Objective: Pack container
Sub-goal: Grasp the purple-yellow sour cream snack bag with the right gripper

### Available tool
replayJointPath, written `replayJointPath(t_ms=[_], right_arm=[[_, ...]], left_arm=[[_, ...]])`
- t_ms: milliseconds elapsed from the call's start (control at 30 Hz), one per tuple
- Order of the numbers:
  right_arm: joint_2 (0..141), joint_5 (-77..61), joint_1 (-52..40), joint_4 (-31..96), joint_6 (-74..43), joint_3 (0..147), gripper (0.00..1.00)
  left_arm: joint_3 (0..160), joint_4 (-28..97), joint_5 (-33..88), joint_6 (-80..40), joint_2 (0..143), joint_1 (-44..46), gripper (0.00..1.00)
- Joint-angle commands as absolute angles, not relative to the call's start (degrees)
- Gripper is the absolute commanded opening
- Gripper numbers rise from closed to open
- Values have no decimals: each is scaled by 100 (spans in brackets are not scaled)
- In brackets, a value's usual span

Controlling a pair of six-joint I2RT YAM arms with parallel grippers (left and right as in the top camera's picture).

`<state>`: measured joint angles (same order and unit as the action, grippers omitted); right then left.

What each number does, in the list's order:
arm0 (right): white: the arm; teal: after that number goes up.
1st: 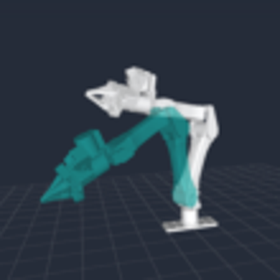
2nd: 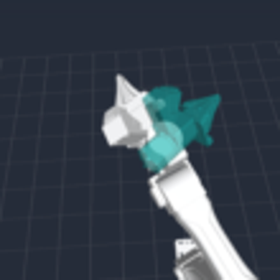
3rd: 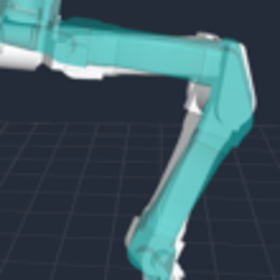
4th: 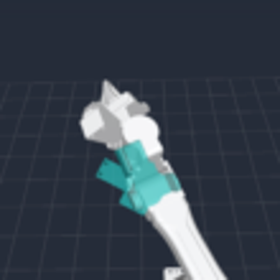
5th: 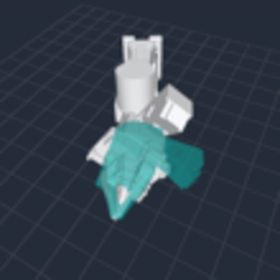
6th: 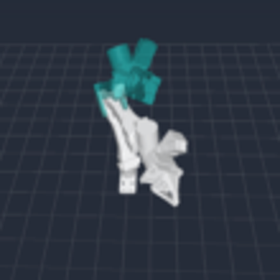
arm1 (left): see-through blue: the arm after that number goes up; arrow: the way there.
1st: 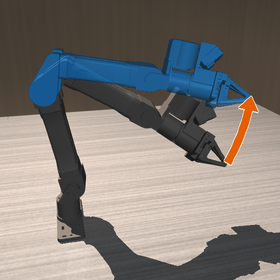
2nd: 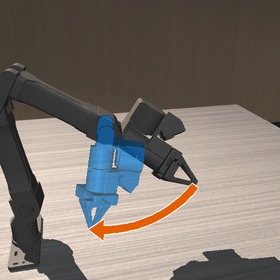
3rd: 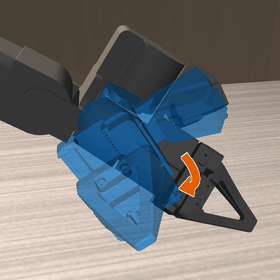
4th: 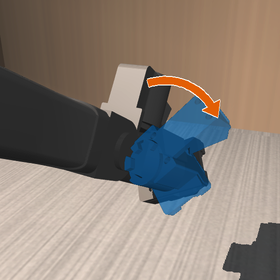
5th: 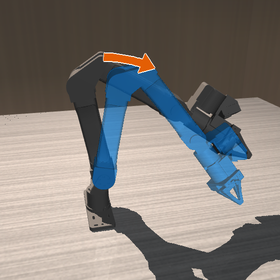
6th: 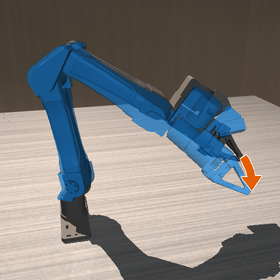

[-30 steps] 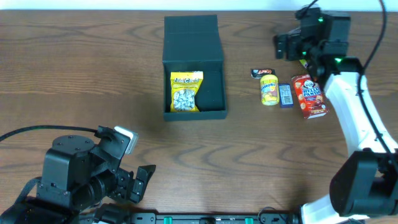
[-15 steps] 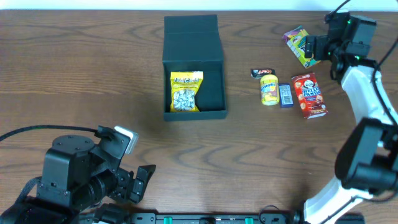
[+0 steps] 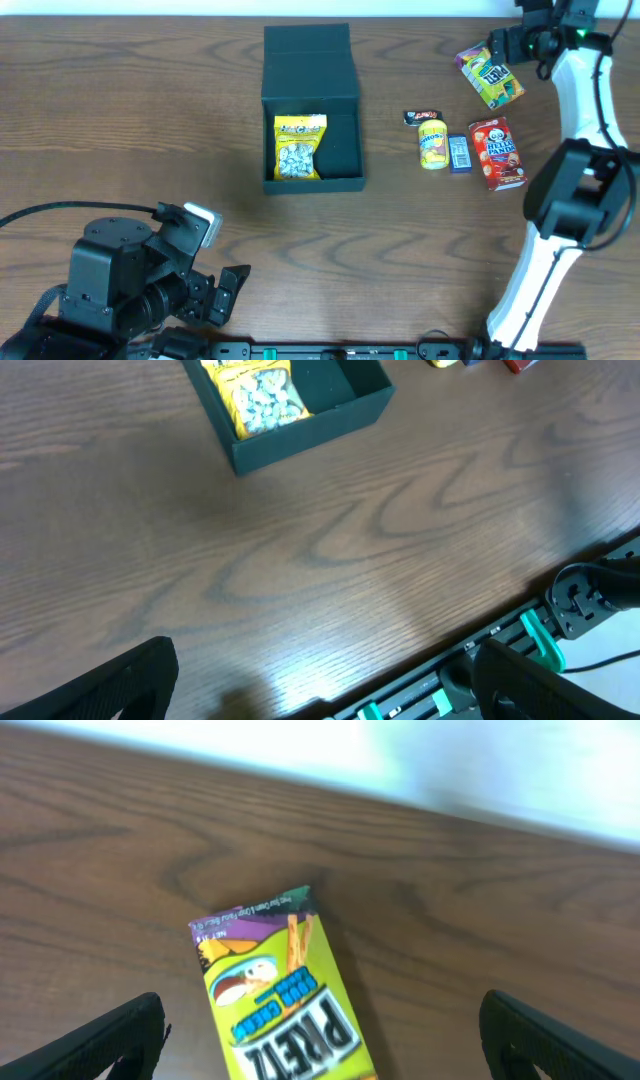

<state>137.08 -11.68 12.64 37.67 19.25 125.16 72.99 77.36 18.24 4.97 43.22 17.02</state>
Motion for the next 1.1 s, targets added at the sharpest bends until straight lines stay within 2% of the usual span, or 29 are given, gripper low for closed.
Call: replayJointPath(t_ms=[0, 233, 967, 1067], right_arm=[[14118, -1367, 1321, 3981, 2239, 12949, 99], [14481, -1413, 1293, 4270, 2611, 12984, 99], [14923, -1033, 1155, 4482, 2687, 12962, 99], [14923, -1033, 1151, 4525, 2659, 12962, 93]], left_arm=[[7301, 7736, 1844, 604, 4309, 1693, 95], [7301, 7736, 1844, 604, 4309, 1693, 95], [7301, 7736, 1844, 604, 4309, 1693, 95], [7301, 7736, 1844, 604, 4309, 1693, 95]])
